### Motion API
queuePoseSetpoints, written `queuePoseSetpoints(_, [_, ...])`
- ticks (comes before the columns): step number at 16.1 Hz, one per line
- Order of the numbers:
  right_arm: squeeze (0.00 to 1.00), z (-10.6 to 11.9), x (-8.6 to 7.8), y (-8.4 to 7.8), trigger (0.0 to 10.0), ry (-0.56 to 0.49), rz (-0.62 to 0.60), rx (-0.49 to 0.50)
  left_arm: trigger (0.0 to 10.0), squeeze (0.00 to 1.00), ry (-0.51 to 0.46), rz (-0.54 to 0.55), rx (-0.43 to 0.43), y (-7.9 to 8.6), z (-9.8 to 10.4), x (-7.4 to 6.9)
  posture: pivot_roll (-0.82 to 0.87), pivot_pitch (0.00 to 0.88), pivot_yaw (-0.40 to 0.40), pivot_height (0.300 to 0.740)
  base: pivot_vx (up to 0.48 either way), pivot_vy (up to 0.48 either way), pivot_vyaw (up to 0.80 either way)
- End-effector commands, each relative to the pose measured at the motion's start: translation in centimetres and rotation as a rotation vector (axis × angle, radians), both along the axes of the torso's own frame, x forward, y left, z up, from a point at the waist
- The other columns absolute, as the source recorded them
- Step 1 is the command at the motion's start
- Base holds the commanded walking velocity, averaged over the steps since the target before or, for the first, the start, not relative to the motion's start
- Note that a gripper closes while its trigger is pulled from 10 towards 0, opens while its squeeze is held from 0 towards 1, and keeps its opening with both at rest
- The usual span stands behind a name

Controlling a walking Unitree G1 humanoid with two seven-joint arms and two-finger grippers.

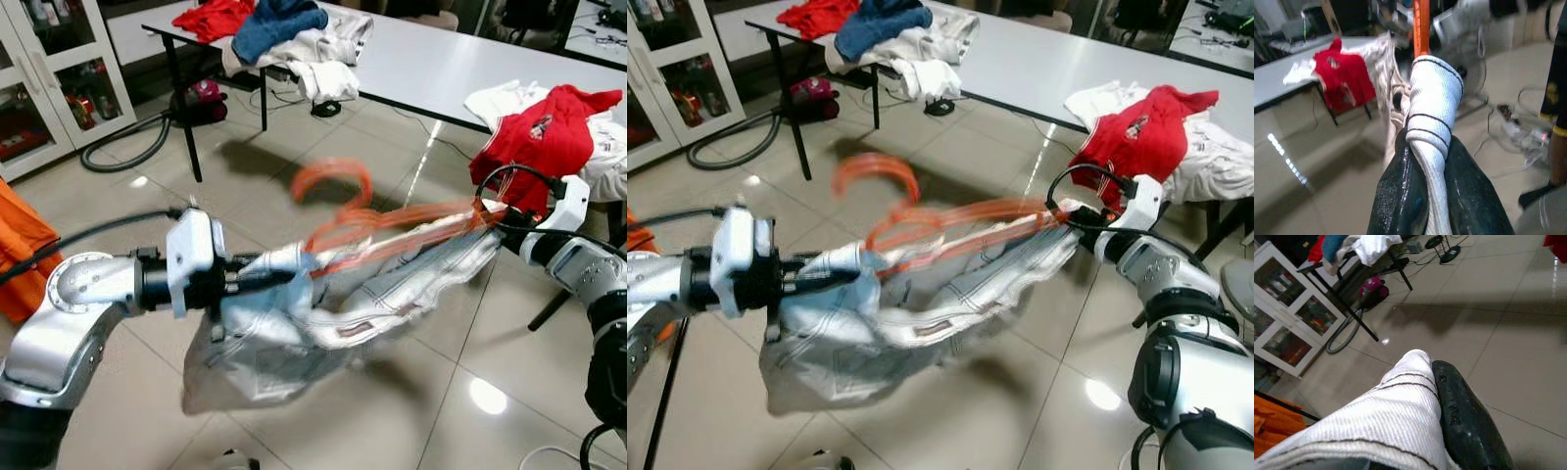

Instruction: Hang hanger

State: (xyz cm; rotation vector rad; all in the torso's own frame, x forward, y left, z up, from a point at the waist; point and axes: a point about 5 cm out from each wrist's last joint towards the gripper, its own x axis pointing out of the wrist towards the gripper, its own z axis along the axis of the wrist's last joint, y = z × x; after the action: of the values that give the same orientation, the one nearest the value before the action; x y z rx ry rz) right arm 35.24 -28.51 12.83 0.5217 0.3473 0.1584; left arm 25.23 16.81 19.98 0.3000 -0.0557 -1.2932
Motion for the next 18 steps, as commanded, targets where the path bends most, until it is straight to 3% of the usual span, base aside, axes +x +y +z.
queuePoseSetpoints(1, [0.00, 0.9, -0.3, -2.1, 0.0, -0.010, -0.097, -0.038, 10.0, 0.00, -0.048, -0.046, -0.001, 0.4, 1.6, -0.7, -0.11, 0.000, -0.042, 0.740, 0.000, 0.000, 0.00])
queuePoseSetpoints(3, [0.00, 1.0, -0.4, -2.4, 0.0, -0.006, -0.127, -0.029, 10.0, 0.00, -0.039, -0.084, 0.012, 0.5, 1.6, -1.3, -0.11, 0.000, -0.044, 0.740, 0.000, 0.000, 0.00])
queuePoseSetpoints(7, [0.00, 1.3, -0.4, -3.0, 0.0, -0.001, -0.158, -0.029, 10.0, 0.00, -0.083, -0.086, -0.103, 0.1, 5.2, -1.3, -0.09, 0.000, -0.055, 0.740, 0.000, 0.000, 0.00])
queuePoseSetpoints(8, [0.00, 1.4, -0.3, -2.9, 0.0, -0.008, -0.161, -0.018, 10.0, 0.00, -0.093, -0.078, -0.059, 0.5, 5.0, -0.8, -0.09, 0.000, -0.056, 0.740, 0.000, 0.000, 0.00])
queuePoseSetpoints(10, [0.00, 2.0, 0.1, -2.6, 0.0, -0.034, -0.179, 0.018, 10.0, 0.00, -0.051, -0.085, 0.121, 1.9, 2.0, -0.2, -0.09, 0.000, -0.053, 0.740, 0.000, 0.000, 0.00])
queuePoseSetpoints(11, [0.00, 2.2, 0.3, -2.5, 0.0, -0.044, -0.182, 0.031, 10.0, 0.00, -0.025, -0.081, 0.125, 2.1, 1.5, 0.0, -0.09, 0.000, -0.051, 0.740, 0.000, 0.000, 0.00])
queuePoseSetpoints(13, [0.00, 2.5, 0.4, -2.5, 0.0, -0.054, -0.195, 0.042, 10.0, 0.00, 0.081, -0.027, -0.074, 2.2, 2.5, 1.1, -0.10, 0.000, -0.054, 0.740, 0.000, 0.000, 0.00])
queuePoseSetpoints(14, [0.00, 2.5, 0.4, -2.6, 0.0, -0.055, -0.201, 0.043, 10.0, 0.00, 0.104, -0.022, -0.127, 2.1, 2.9, 1.3, -0.10, 0.000, -0.054, 0.740, 0.000, 0.000, 0.00])
queuePoseSetpoints(15, [0.00, 2.4, 0.3, -2.7, 0.0, -0.053, -0.208, 0.045, 10.0, 0.00, 0.152, -0.051, -0.268, 1.5, 4.0, 1.7, -0.10, 0.000, -0.065, 0.740, 0.000, 0.000, 0.00])
queuePoseSetpoints(17, [0.00, 2.4, 0.3, -2.7, 0.0, -0.052, -0.210, 0.044, 10.0, 0.00, 0.271, -0.156, -0.220, 1.0, 3.5, 1.1, -0.10, 0.000, -0.065, 0.740, 0.000, 0.000, 0.00])
queuePoseSetpoints(18, [0.00, 2.4, 0.4, -2.6, 0.0, -0.055, -0.206, 0.040, 10.0, 0.00, 0.268, -0.122, -0.126, 0.7, 2.4, 1.3, -0.10, 0.000, -0.068, 0.740, 0.000, 0.000, 0.00])
